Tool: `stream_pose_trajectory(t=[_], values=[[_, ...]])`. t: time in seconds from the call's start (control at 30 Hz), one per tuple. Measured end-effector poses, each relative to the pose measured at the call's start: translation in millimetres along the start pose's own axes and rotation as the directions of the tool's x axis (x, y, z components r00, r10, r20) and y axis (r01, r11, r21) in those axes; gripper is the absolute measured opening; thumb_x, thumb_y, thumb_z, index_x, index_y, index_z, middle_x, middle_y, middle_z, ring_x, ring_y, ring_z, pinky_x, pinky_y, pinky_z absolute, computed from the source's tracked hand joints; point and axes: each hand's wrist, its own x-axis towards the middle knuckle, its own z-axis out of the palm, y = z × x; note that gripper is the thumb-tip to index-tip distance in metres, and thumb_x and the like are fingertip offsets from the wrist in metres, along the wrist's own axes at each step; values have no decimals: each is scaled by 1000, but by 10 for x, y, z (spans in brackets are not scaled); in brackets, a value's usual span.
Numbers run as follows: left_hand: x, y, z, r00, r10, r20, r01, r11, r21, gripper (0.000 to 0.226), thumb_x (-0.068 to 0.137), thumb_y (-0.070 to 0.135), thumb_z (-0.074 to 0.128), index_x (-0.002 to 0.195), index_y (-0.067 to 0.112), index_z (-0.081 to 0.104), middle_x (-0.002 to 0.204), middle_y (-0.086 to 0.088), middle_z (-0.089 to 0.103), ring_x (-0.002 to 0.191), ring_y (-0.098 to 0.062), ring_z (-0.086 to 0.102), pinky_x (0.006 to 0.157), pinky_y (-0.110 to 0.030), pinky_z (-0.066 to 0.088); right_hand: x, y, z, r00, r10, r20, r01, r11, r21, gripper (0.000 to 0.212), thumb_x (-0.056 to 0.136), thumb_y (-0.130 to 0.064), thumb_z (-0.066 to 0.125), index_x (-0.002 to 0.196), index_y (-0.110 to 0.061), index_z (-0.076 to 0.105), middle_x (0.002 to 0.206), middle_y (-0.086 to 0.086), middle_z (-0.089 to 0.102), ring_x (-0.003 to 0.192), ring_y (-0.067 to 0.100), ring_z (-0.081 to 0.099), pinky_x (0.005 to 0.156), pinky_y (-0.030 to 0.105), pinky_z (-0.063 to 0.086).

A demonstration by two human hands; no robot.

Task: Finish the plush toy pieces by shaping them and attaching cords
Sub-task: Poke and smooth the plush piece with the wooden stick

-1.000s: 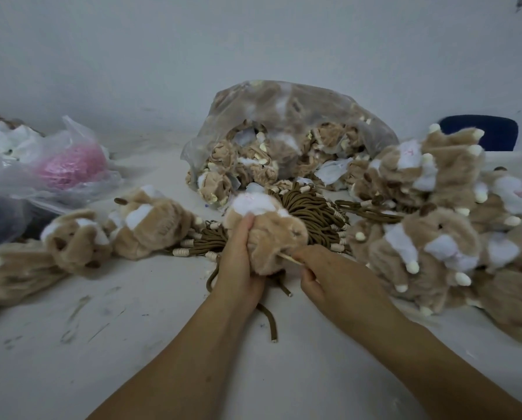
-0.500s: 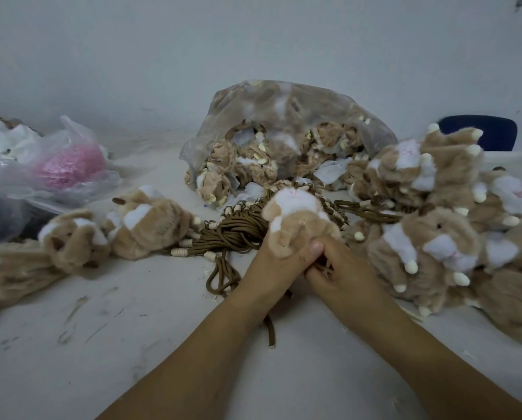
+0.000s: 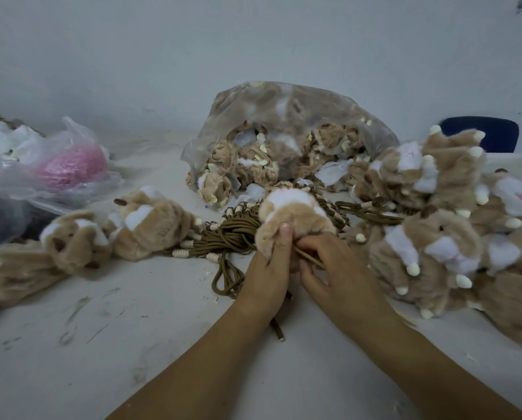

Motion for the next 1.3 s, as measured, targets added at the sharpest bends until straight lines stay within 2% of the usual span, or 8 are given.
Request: stream_pose_trajectory(t=[0.23,0.4,0.6,0.73,0.83,0.97,1.13,1.3], values=[[0,-4,-18,1000,-2,-4,2,1000,15,31,86,76,29,88,73,60,94,49,61,99,28,52,76,6,37,-11,132,-37,1000,-13,-19,10,994,-109,9,93,-20,59,96,-16,66,91,-3,62,84,21,57,70,39,49],[12,-48,-20,999,-6,44,5,1000,23,54,89,74,31,108,41,69,109,22,71,110,8,61,86,-5,44,-6,105,-44,997,-71,-30,69,996,-52,22,91,-33,47,93,-20,64,88,-10,59,84,9,50,70,27,42],[-22,-37,91,991,-50,128,30,987,158,45,92,72,18,97,60,61,96,44,63,104,21,55,83,2,39,-15,94,43,986,99,-133,-78,985,151,10,92,-26,52,97,-22,60,89,-9,59,83,7,54,68,28,48],[34,-77,54,993,114,27,-117,946,302,40,95,67,32,106,42,60,107,16,65,102,5,60,86,-20,50,1,145,41,981,120,-151,-96,983,158,6,92,-21,57,97,-24,59,90,-10,59,83,6,53,69,26,46],[72,-44,-23,915,250,-317,-93,895,436,46,78,67,50,103,28,45,110,22,40,96,5,50,75,-15,45,17,174,25,975,148,-166,-125,982,141,6,90,-21,62,94,-24,59,87,-11,59,81,7,54,69,28,46],[66,-47,-39,940,306,-149,-222,883,414,44,92,44,57,134,32,47,136,23,42,126,10,40,99,-6,35,12,189,21,979,133,-156,-123,990,73,13,85,-10,65,91,-19,58,86,-5,59,80,13,54,68,30,46],[79,-100,-55,988,66,-139,-52,994,98,6,93,34,66,94,31,60,88,28,67,85,11,62,67,-7,47,14,185,35,987,101,-123,-96,994,45,15,82,-5,65,91,-16,58,85,-10,53,81,7,47,70,12,36],[99,-110,-69,965,93,-246,-81,995,59,18,93,32,65,78,27,56,73,22,65,71,9,60,62,-9,47,17,258,-1,985,161,-55,-165,982,-87,11,89,-36,58,87,-26,57,82,-16,51,78,5,47,62,19,35]])
